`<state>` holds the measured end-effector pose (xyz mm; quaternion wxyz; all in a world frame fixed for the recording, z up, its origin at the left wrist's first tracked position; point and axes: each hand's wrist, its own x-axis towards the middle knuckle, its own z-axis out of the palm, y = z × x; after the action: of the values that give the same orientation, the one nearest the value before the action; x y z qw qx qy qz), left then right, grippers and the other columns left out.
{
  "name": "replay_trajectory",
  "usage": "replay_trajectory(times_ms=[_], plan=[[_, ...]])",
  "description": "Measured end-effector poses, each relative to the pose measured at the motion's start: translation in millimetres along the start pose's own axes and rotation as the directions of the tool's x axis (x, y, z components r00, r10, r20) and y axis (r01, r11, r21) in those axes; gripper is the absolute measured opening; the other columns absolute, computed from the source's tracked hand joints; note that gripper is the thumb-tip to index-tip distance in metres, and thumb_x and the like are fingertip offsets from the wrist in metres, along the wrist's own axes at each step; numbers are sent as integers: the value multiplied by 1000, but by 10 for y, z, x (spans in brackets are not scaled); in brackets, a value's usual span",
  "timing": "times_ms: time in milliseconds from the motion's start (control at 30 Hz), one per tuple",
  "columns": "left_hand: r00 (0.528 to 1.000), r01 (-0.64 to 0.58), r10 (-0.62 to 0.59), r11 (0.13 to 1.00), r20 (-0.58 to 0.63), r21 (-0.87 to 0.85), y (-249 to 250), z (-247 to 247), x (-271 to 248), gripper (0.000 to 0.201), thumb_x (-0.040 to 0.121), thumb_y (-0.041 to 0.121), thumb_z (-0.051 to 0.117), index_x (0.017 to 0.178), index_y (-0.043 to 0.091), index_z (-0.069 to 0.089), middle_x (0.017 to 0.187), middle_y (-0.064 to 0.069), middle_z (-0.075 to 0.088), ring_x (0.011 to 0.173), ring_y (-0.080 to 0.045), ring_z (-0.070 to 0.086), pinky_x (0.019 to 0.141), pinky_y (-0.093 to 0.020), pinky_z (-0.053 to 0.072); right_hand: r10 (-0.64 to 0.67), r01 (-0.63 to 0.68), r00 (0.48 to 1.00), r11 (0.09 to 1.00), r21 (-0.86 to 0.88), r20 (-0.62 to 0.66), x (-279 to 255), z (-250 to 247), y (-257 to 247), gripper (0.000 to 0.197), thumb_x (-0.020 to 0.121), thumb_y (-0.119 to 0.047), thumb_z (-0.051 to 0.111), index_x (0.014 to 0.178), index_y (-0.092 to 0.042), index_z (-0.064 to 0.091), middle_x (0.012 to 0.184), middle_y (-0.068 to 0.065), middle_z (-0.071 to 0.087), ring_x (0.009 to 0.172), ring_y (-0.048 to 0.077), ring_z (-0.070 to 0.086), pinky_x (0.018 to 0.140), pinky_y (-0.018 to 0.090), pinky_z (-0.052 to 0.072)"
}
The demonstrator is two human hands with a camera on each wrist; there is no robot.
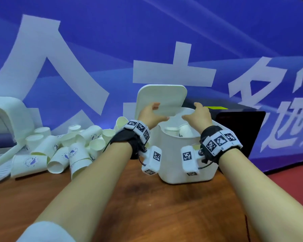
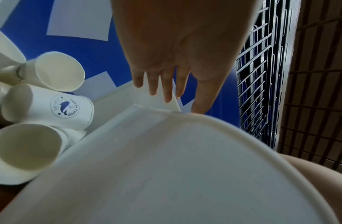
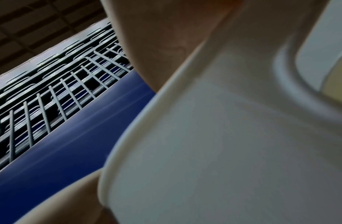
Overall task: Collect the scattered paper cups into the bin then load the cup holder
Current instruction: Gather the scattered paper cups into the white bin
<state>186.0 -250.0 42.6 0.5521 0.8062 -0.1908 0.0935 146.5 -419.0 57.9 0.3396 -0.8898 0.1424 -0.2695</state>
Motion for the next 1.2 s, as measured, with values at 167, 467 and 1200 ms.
replay_trajectory(times_ms=[167,467,1200], plan=[[998,-12,11,1000,-60,-25,-76,-259,-105,60,76,18,78,131,18,53,126,0,58,107,-8,48,89,-22,36,-130,130,992,990,52,-7,-83,112,-181,52,83,-17,63,133,-9,51,135,14,49,120,29,52,84,25,36],[981,120,-111,992,-157,47,-508,-1088,-513,47,70,9,81,113,13,64,113,-2,64,107,-12,59,92,-29,47,-418,411,908,895,174,9,-721,658,-802,35,85,-16,63,120,-16,60,123,5,52,111,15,55,92,22,40],[983,158,-112,917,-145,365,-1702,-1663,-818,20,68,40,80,83,48,69,108,3,61,115,-19,48,97,-36,41,-16,-6,903,999,51,430,-1082,2269,-600,53,82,-4,60,133,-15,55,136,11,52,122,28,51,91,26,40]])
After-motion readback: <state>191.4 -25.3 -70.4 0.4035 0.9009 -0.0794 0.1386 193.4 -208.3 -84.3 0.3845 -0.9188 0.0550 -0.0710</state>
